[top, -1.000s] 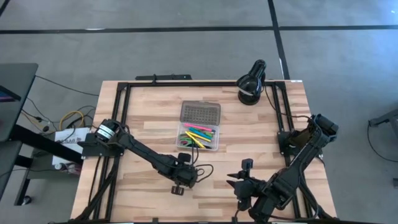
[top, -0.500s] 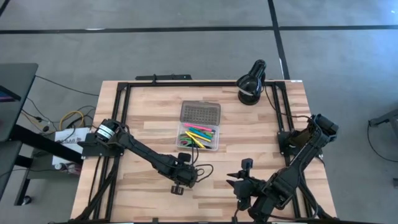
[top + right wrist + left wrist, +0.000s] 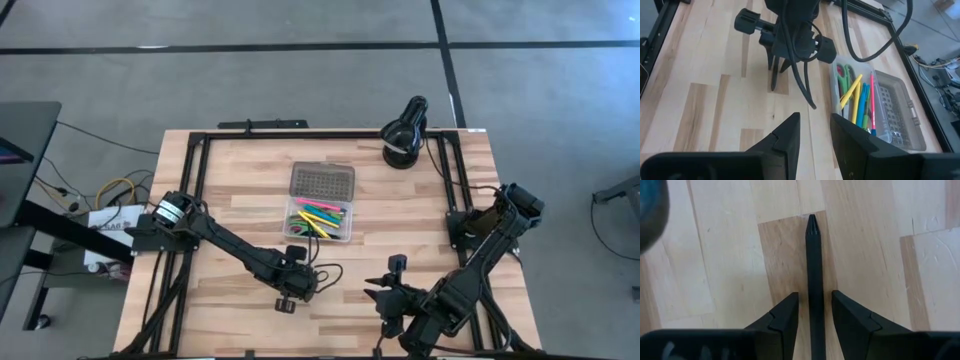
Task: Pick & place school supplies into a supply box
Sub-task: Put the black pen into the transparent supply box, then close the transparent supply box
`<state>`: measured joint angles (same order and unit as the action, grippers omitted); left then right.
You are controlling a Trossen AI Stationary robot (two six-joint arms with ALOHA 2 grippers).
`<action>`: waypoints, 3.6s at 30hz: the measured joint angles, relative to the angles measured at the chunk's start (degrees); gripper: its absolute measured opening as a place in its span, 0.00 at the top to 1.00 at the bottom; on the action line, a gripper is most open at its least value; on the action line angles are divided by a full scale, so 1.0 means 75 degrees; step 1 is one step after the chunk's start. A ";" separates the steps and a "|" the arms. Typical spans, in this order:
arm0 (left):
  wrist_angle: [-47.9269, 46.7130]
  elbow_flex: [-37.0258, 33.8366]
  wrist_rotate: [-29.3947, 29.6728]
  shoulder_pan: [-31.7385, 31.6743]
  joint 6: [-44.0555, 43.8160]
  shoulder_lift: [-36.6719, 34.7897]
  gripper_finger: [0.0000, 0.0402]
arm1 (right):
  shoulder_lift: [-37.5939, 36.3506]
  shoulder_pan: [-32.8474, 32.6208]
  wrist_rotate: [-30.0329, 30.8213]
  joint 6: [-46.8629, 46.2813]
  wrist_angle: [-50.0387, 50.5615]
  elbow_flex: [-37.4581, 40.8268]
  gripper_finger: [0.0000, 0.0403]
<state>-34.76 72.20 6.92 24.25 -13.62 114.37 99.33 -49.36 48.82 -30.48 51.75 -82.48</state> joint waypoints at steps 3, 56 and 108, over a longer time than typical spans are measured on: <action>-0.0001 0.0000 0.0000 0.0000 -0.0038 0.0000 0.72 | 0.0000 0.0003 0.0005 -0.0003 -0.0003 0.0000 0.75; -0.1702 0.1410 0.2066 0.0289 0.0477 0.0055 0.93 | 0.0003 0.0003 -0.0015 -0.0003 -0.0052 0.0041 0.75; -0.1317 0.1312 0.1513 -0.1698 0.2832 -0.2521 0.62 | 0.1523 0.0994 0.0338 -0.0545 -0.0316 0.0035 0.75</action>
<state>-44.64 82.05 18.27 11.52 7.61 95.46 110.75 -41.91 51.35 -34.57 49.37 -82.21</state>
